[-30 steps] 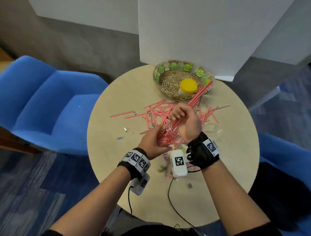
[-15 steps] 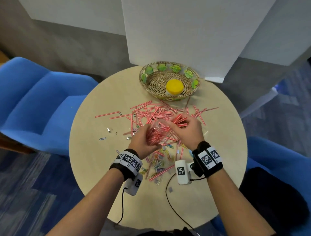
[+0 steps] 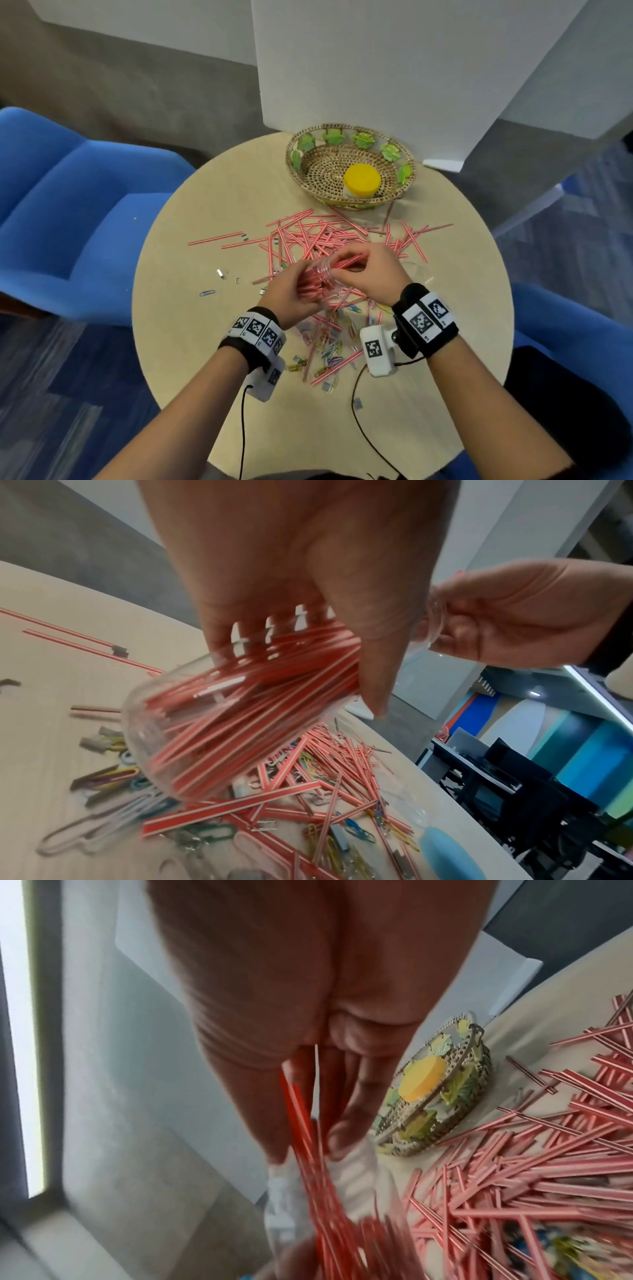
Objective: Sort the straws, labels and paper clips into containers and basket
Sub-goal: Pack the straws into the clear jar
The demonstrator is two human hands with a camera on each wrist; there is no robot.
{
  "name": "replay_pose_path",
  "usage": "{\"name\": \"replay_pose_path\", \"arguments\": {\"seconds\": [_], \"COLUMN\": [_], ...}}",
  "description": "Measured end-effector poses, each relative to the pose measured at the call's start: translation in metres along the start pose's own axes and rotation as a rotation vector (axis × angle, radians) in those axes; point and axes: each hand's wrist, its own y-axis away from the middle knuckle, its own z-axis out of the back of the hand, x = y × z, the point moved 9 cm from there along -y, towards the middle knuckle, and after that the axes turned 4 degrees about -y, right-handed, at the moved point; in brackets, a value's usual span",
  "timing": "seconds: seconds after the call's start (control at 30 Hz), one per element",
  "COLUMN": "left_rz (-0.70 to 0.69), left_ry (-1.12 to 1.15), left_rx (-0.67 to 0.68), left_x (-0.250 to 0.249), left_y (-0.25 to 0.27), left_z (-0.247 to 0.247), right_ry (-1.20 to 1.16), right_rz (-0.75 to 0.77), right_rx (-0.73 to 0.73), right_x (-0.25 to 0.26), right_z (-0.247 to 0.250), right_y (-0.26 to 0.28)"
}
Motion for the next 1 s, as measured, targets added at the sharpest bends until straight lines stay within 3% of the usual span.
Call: {"name": "replay_pose_path", "arguments": {"seconds": [0.1,0.17,0.23,0.43,0.53,0.67,0.93,1.0], "left_rz": [0.017,0.025,0.029,0.016,0.032,0.039,0.028,0.052], "left_ry": [0.044,0.057,0.09,0.111,0.102,0.077,0.042,0.065], "left_rx": [-0.015,-0.034,-0.043,-0.059,-0.067,-0.08,-0.117,-0.12], "left_x": [0.013,0.019,0.023,0.025,0.032,0.04,0.041,0.047], "left_y": [-0.003,-0.003,-0.005,-0.005,-0.005,-0.004,-0.005,-0.004], "left_z": [0.011,0.019,0.023,0.032,0.037,0.046,0.059,0.063], "right_ry": [-0.041,-0.104,-0.106,0.244,0.167,0.038,0.012,0.167], "right_rz": [0.018,0.003,-0.004,0.039,0.032,0.047,0.07,0.048], "right_rx": [-0.135,-0.151,-0.119,0.04,0.021,0.101,-0.028,-0.108], "right_x": [0.007,0.009,0.01,0.024,0.028,0.038,0.032,0.019], "right_z": [0.017,0.016,0.004,-0.034,-0.022,-0.031,-0.038,-0.026], "right_y": [-0.011,-0.017,-0.023,-0.04,-0.043,-0.04,-0.055,-0.068]}}
